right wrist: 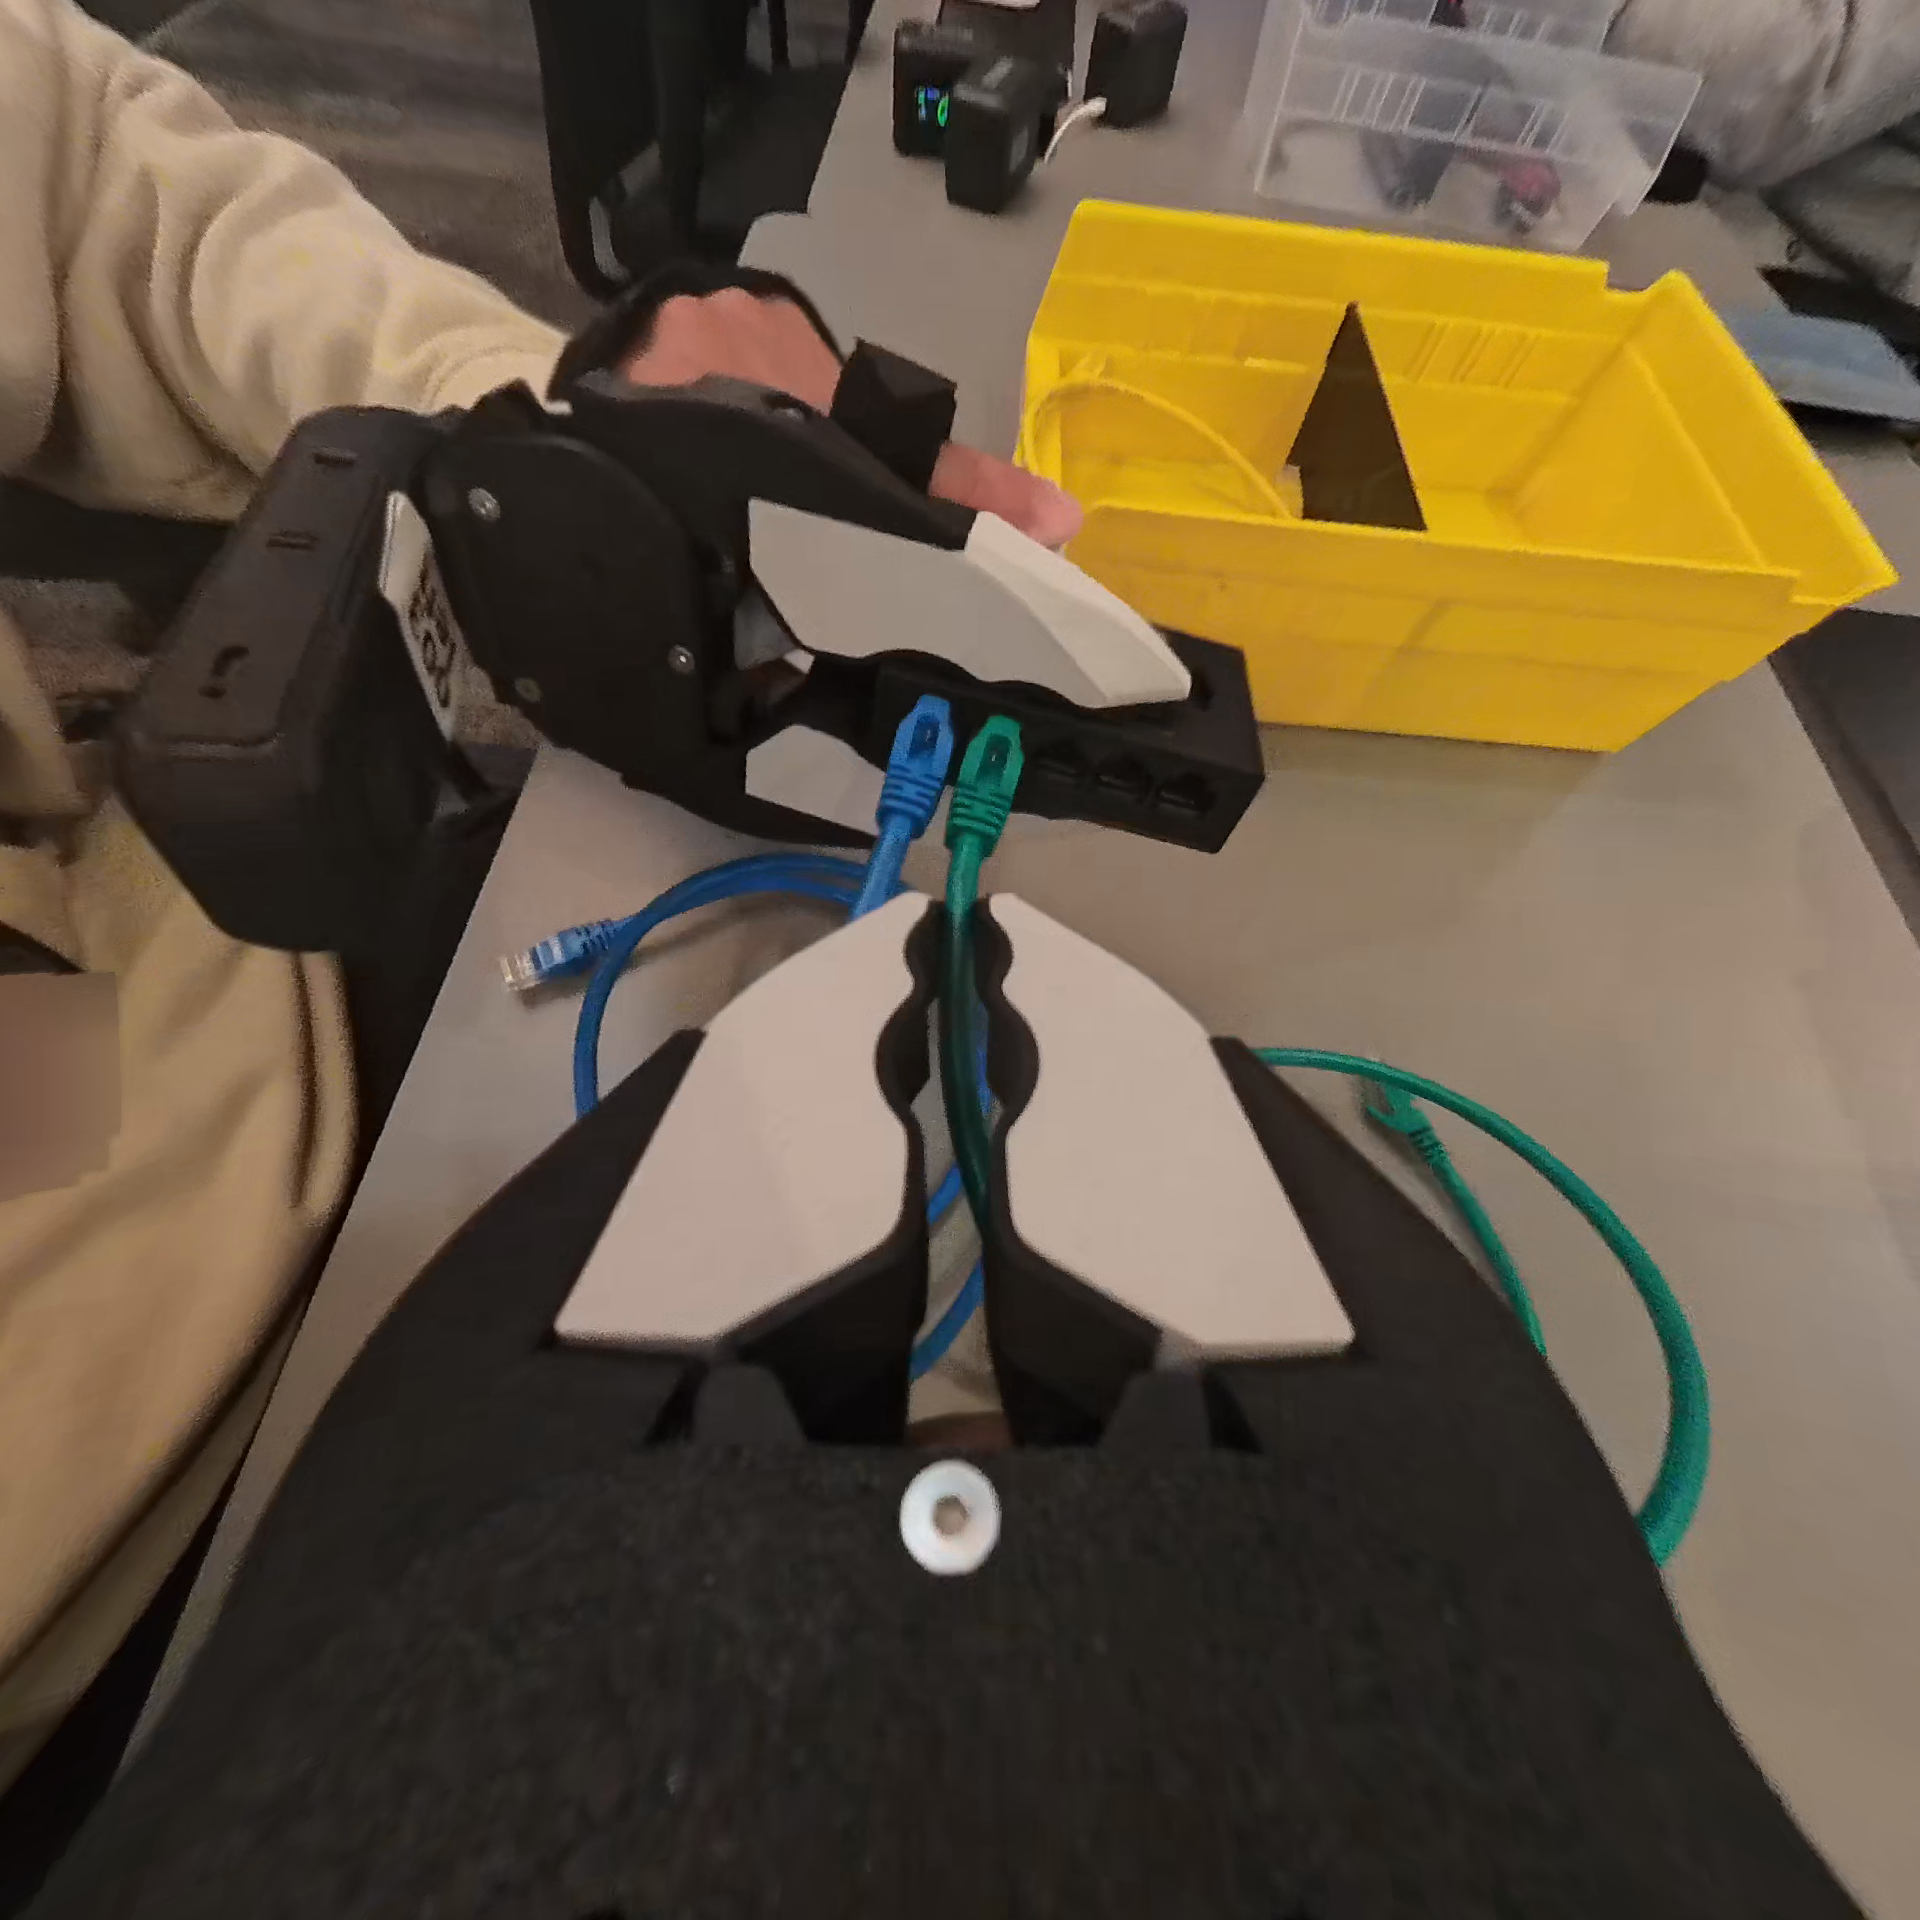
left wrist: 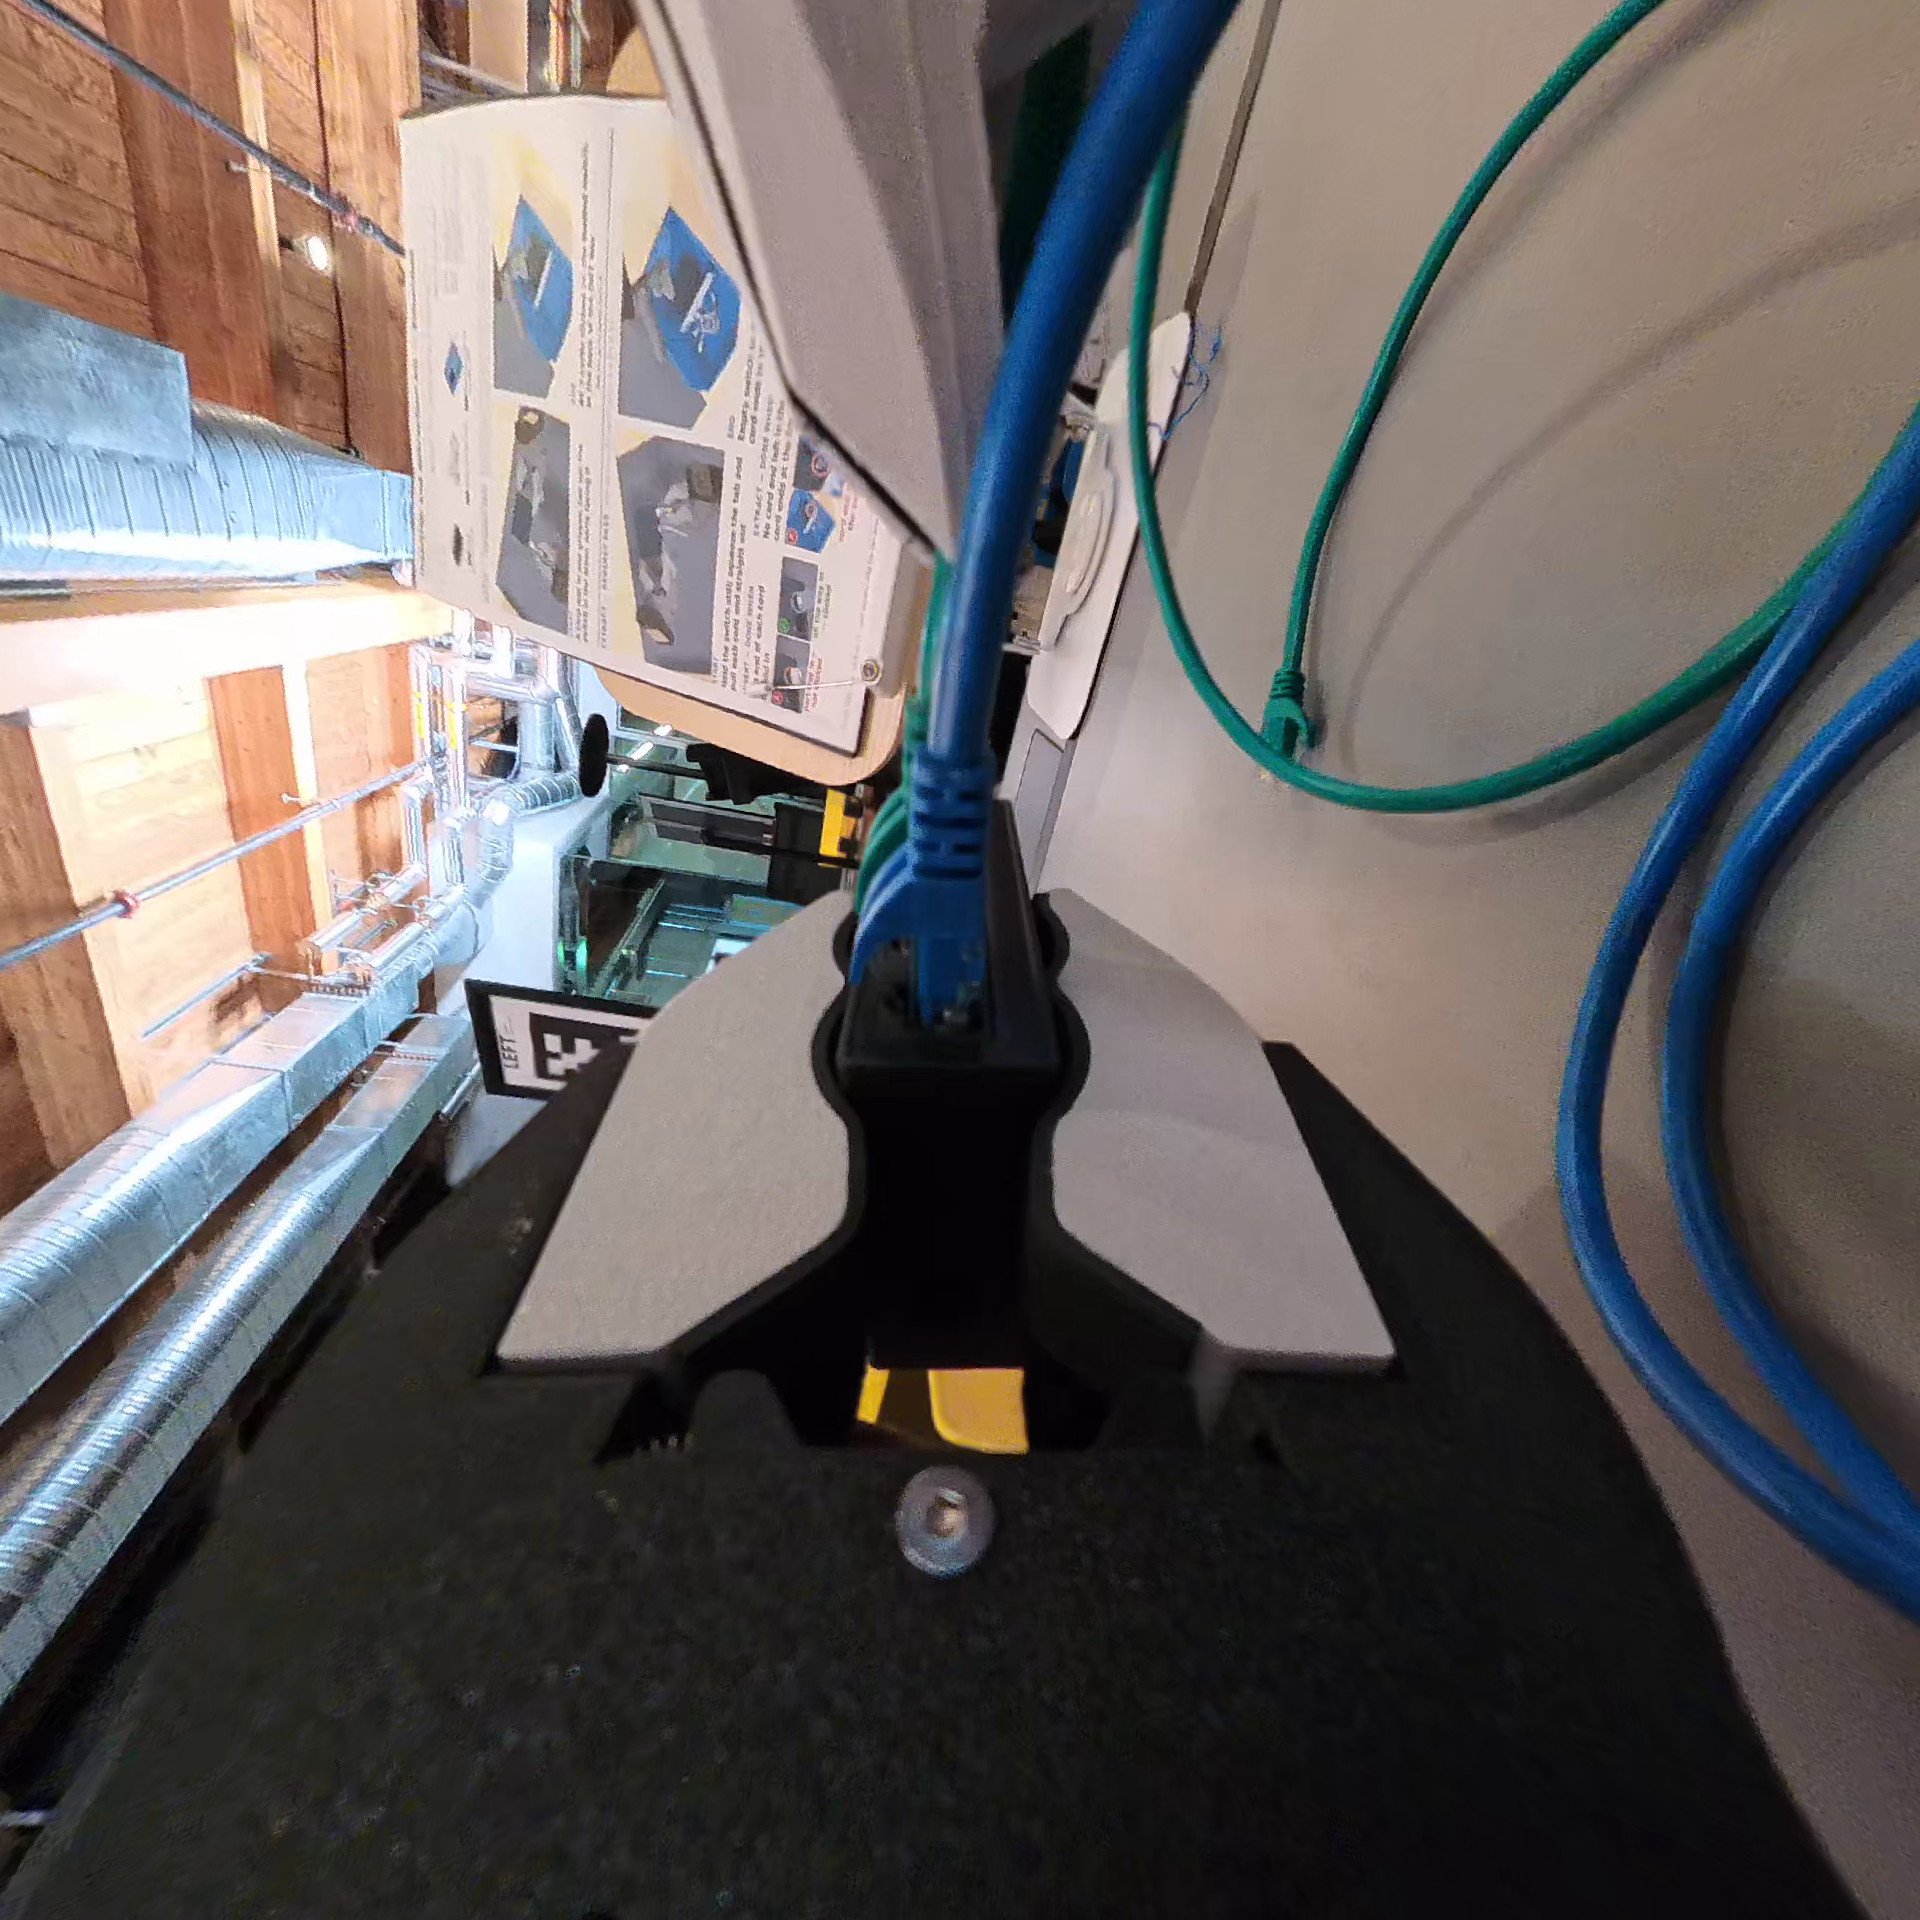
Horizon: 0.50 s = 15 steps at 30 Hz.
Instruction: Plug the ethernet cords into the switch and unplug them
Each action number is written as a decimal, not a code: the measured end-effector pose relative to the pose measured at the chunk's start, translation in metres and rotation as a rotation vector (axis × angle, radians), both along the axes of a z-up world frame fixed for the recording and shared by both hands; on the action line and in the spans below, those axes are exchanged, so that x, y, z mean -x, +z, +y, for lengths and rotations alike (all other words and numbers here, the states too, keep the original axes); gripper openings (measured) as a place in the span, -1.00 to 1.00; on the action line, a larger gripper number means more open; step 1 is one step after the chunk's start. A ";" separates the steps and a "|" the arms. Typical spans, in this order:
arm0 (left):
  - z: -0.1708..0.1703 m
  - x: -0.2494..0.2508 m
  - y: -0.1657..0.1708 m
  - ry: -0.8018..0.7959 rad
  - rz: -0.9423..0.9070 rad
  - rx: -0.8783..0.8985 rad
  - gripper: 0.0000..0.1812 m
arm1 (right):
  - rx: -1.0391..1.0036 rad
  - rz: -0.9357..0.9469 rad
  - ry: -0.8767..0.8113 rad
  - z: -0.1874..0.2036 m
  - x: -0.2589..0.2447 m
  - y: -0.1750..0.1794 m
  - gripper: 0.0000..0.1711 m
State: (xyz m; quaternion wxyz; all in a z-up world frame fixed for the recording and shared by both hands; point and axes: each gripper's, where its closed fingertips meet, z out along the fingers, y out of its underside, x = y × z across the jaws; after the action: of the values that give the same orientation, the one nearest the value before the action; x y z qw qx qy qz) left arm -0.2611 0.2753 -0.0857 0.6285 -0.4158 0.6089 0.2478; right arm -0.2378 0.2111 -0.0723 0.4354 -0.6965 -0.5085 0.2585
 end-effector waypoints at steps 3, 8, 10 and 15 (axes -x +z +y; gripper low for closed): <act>0.004 0.000 0.002 -0.001 -0.012 0.001 -0.68 | -0.024 0.026 -0.014 0.005 0.001 0.002 -0.95; -0.011 -0.015 -0.004 -0.050 -0.012 0.022 -0.68 | -0.056 0.121 -0.042 0.010 0.016 0.008 -1.00; -0.014 -0.018 -0.006 -0.027 -0.010 0.009 -0.68 | -0.050 0.069 -0.064 0.013 0.023 0.000 -1.00; 0.003 -0.003 0.002 0.026 -0.073 0.047 -0.67 | -0.040 0.103 -0.111 0.012 -0.003 0.024 -0.95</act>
State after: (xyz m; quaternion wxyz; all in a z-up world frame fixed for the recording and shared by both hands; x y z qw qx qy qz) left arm -0.2579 0.2786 -0.0834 0.6370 -0.4471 0.5857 0.2265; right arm -0.2346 0.2230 -0.0486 0.4886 -0.7005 -0.4511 0.2590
